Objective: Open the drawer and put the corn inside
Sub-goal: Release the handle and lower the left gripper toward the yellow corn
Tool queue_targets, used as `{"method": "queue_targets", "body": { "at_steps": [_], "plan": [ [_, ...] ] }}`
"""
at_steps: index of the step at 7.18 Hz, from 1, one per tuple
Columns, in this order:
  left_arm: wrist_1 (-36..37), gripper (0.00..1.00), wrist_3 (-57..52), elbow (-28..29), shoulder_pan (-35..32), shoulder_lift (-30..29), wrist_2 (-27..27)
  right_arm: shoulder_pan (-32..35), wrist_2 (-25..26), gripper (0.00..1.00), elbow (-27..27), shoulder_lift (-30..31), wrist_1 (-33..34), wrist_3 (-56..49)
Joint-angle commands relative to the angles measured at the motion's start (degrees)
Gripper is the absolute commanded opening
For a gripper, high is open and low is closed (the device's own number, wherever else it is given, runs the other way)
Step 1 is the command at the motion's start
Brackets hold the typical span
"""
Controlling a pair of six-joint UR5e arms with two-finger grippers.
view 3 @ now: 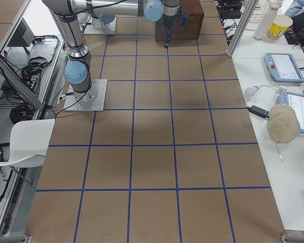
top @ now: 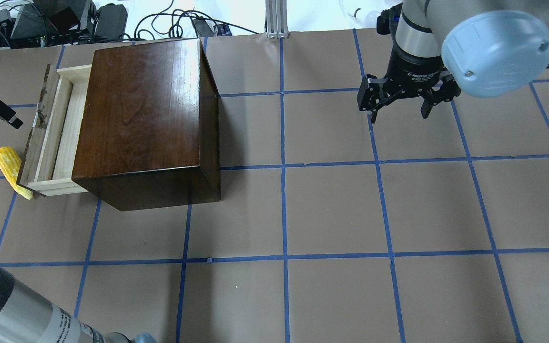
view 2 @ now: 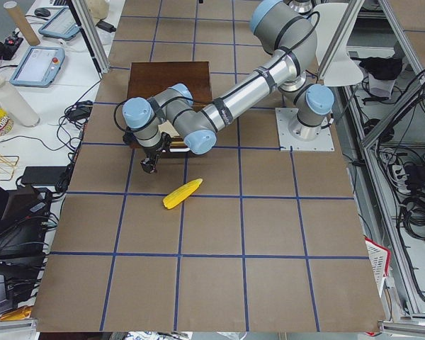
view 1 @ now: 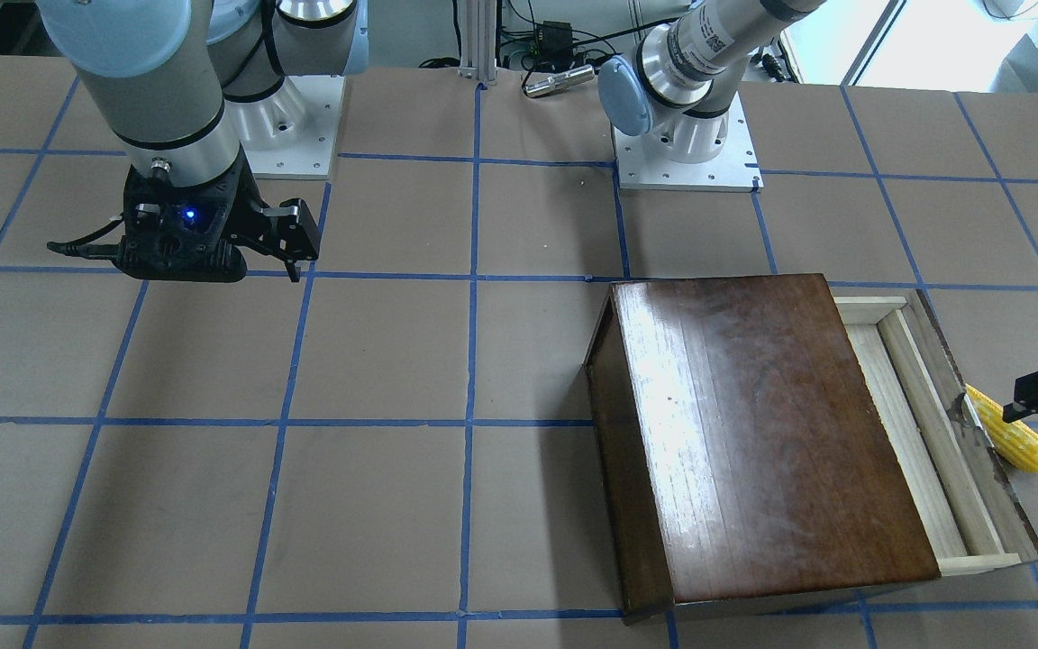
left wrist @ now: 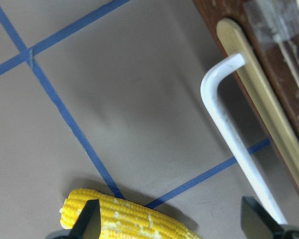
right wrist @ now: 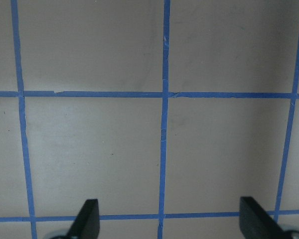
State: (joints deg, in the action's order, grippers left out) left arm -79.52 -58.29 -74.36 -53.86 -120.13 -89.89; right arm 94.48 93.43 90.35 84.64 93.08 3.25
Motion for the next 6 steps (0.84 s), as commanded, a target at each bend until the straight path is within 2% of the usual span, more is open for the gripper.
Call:
{"method": "queue_targets", "body": {
  "at_steps": [1,2,4,6],
  "plan": [
    [0.58,0.99,15.59,-0.69,3.05,0.25,-0.02,0.00,0.00,1.00,0.00,0.09,0.00,0.00],
    [0.68,1.00,20.62,-0.78,4.54,-0.10,0.15,0.00,0.00,1.00,0.00,0.00,0.09,0.00],
    [5.32,1.00,26.89,-1.13,8.32,-1.85,0.42,0.00,0.00,1.00,0.00,0.09,0.00,0.00],
    [5.42,1.00,36.88,-4.02,8.33,-2.30,0.59,0.00,0.00,1.00,0.00,0.09,0.00,0.00]
  ]
}}
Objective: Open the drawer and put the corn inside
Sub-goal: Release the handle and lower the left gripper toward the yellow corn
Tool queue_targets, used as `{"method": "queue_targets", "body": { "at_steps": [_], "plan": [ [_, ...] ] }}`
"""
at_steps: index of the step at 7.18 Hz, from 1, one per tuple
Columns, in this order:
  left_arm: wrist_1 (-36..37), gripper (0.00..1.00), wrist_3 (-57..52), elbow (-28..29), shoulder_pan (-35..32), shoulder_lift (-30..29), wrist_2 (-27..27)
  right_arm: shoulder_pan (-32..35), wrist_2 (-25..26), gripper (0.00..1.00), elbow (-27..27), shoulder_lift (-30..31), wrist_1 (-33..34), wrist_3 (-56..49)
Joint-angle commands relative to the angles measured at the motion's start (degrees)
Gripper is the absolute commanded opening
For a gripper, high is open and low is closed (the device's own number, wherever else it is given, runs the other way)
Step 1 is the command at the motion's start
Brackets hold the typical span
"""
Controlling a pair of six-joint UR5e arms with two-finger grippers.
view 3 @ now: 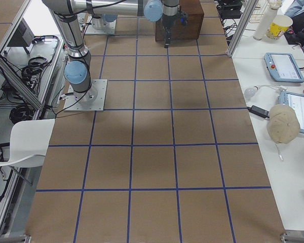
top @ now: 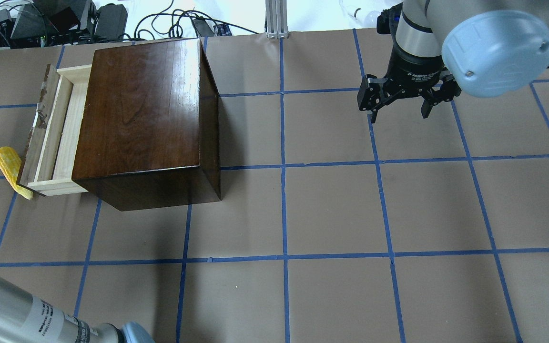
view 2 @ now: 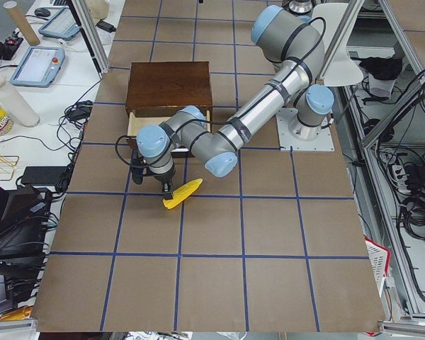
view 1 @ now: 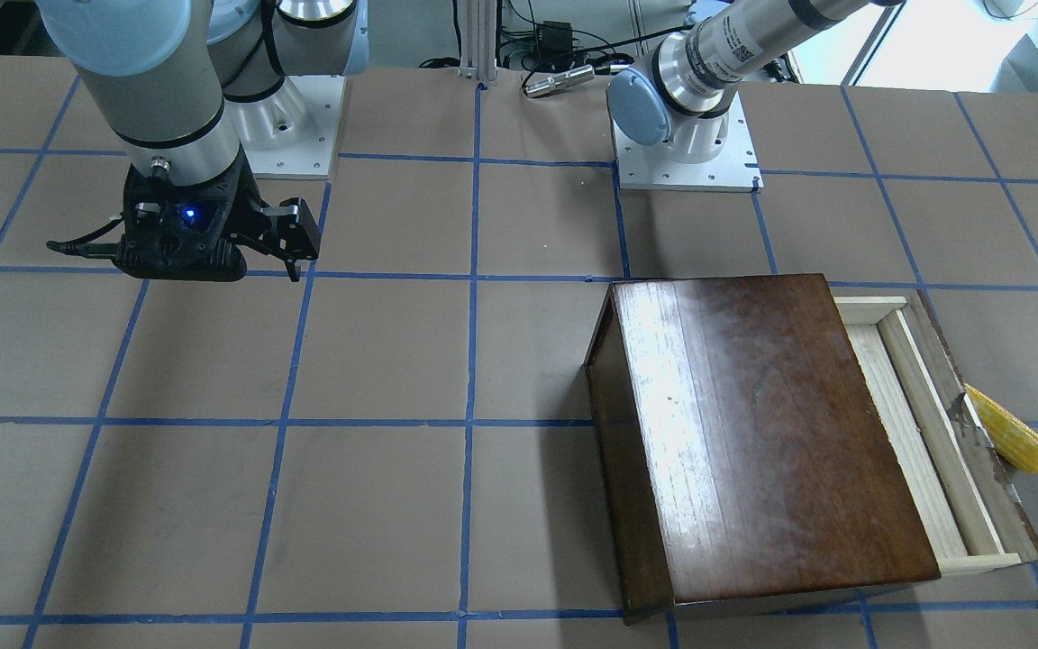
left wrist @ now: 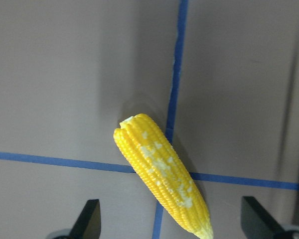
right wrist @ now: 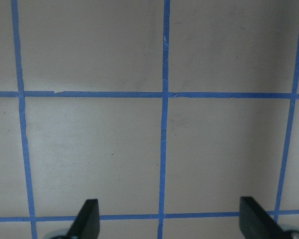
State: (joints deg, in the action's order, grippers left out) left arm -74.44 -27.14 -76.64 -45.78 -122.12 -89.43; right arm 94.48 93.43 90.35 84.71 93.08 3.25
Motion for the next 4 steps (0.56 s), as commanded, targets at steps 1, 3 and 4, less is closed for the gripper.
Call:
{"method": "queue_targets", "body": {
  "at_steps": [1,3,4],
  "plan": [
    [1.22,1.00,9.44,-3.06,0.26,-0.40,0.13,0.00,0.00,1.00,0.00,-0.07,0.00,0.00],
    [4.03,1.00,15.15,-5.69,0.17,-1.54,0.30,0.00,0.00,1.00,0.00,0.01,0.00,0.00],
    [6.30,1.00,17.80,-6.49,-0.09,-2.76,0.22,0.00,-0.09,1.00,0.00,-0.07,0.08,0.00]
  ]
}}
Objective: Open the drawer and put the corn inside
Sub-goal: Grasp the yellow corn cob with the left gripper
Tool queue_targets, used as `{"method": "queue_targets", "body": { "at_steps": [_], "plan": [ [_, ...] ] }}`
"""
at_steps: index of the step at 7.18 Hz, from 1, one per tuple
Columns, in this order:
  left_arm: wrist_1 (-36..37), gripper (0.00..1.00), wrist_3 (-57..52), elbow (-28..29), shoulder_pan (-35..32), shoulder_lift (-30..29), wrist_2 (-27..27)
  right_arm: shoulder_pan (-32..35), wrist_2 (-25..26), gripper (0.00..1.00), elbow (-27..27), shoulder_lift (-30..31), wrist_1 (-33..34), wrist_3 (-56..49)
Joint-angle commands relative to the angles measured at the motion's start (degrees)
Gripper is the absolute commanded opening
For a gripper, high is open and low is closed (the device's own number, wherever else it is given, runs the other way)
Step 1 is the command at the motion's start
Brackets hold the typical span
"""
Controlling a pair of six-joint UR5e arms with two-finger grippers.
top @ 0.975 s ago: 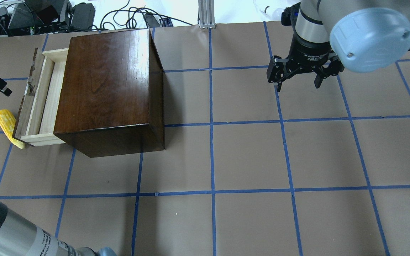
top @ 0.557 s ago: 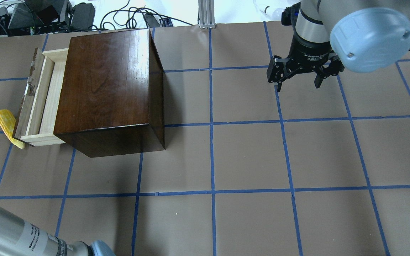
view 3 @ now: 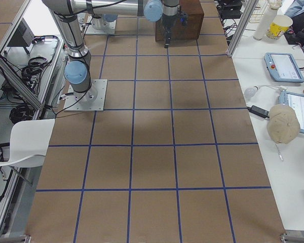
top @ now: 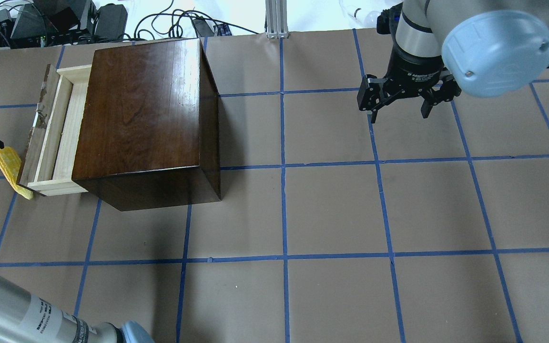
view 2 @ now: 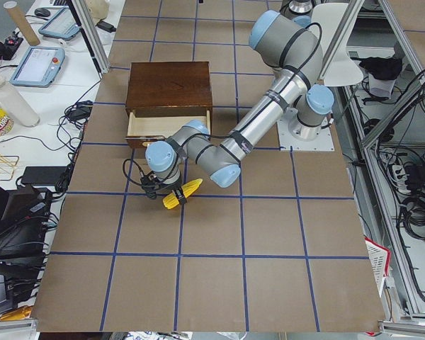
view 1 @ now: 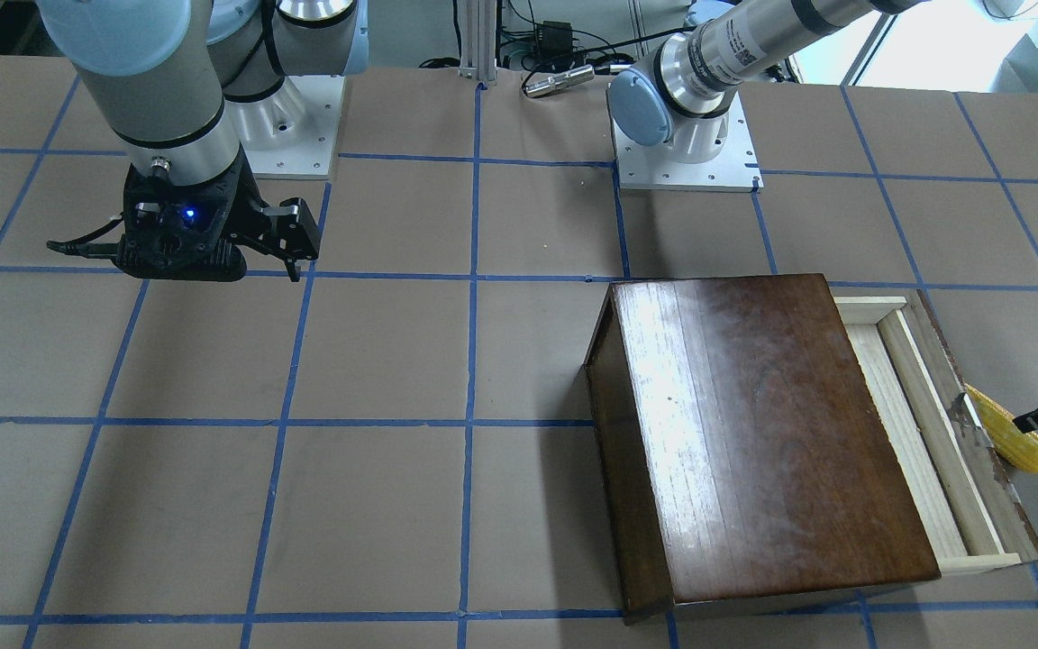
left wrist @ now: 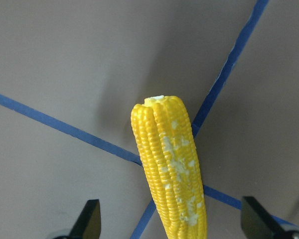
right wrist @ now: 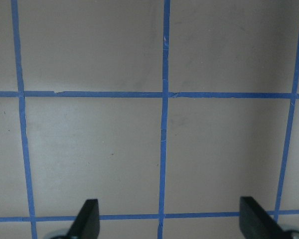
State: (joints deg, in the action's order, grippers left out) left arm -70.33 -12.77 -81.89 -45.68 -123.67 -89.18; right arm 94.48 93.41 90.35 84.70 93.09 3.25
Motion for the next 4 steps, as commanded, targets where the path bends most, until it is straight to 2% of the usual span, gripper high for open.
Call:
{"method": "queue_targets", "body": {
  "at_steps": [1,3,4],
  "plan": [
    [2.57,1.00,5.80,-1.34,-0.29,-2.09,0.06,0.00,-0.07,1.00,0.00,0.03,-0.01,0.00],
    [2.92,0.99,5.39,-1.26,-0.20,-4.03,0.06,0.00,0.01,1.00,0.00,-0.06,0.07,0.00],
    [2.92,0.71,5.39,-1.25,-0.29,-4.30,0.15,0.00,0.02,1.00,0.00,-0.06,0.07,0.00]
  ]
}}
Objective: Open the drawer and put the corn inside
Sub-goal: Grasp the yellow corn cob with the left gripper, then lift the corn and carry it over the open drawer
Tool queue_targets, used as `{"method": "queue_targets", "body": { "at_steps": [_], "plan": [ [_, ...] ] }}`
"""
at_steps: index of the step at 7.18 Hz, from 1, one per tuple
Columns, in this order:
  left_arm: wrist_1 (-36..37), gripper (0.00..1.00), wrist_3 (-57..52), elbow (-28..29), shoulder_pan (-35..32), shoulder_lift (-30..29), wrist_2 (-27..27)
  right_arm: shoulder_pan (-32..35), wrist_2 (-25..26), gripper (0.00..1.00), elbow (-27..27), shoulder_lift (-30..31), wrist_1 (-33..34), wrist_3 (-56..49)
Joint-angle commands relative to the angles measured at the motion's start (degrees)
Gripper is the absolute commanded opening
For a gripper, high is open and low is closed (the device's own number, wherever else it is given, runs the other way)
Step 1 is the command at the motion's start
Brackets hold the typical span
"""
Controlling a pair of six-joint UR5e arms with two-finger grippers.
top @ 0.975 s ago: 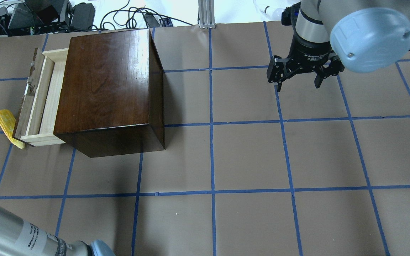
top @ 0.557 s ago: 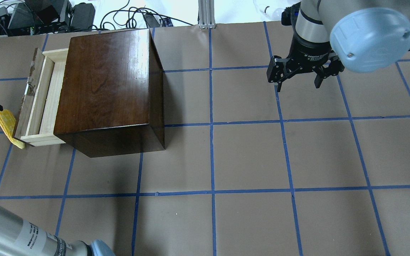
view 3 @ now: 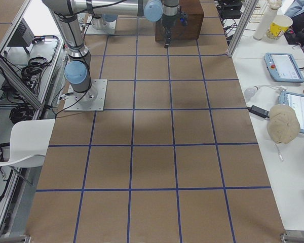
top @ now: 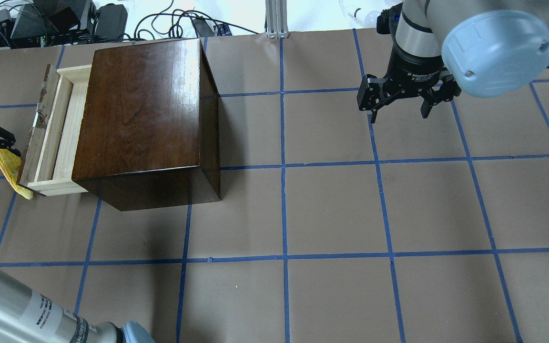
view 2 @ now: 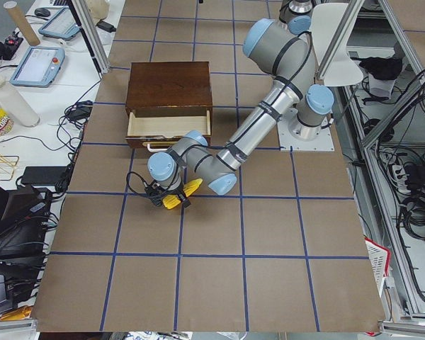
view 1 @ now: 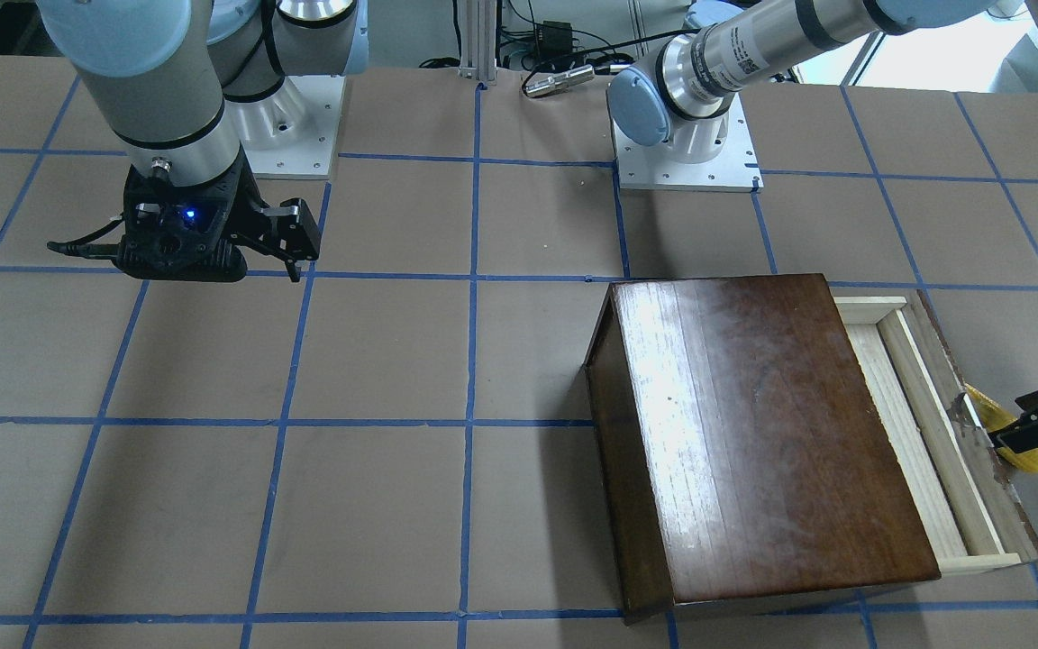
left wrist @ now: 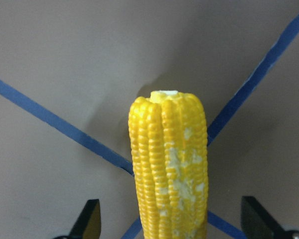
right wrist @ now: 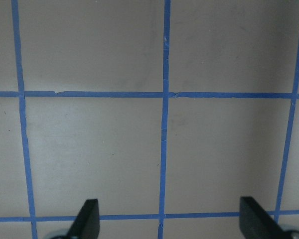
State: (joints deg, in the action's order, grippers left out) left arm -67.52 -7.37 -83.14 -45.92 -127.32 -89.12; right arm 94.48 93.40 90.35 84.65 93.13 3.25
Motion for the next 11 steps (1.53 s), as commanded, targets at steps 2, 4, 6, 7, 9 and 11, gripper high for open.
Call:
{"method": "queue_targets", "body": {
  "at_steps": [2,4,6,7,9,11],
  "plan": [
    [-0.15,0.03,-0.62,0.26,-0.05,-0.39,0.18,0.00,0.03,1.00,0.00,0.08,0.03,0.00],
    [-0.94,0.00,-1.49,0.87,-0.14,1.01,-0.44,0.00,0.03,1.00,0.00,-0.01,0.03,0.00],
    [-5.04,0.00,-11.81,6.03,-0.58,3.90,-0.53,0.00,0.03,1.00,0.00,0.08,0.03,0.00],
    [-10.73,0.00,-15.53,9.62,-0.84,6.27,-0.53,0.00,0.03,1.00,0.00,0.08,0.03,0.00],
    [-22.76,0.00,-18.81,16.48,-5.65,11.80,-2.27,0.00,0.03,1.00,0.00,0.08,0.03,0.00],
    [-26.77,0.00,-22.41,17.40,-13.20,14.81,-4.47,0.00,-0.15,1.00,0.00,-0.01,0.03,0.00]
  ]
}}
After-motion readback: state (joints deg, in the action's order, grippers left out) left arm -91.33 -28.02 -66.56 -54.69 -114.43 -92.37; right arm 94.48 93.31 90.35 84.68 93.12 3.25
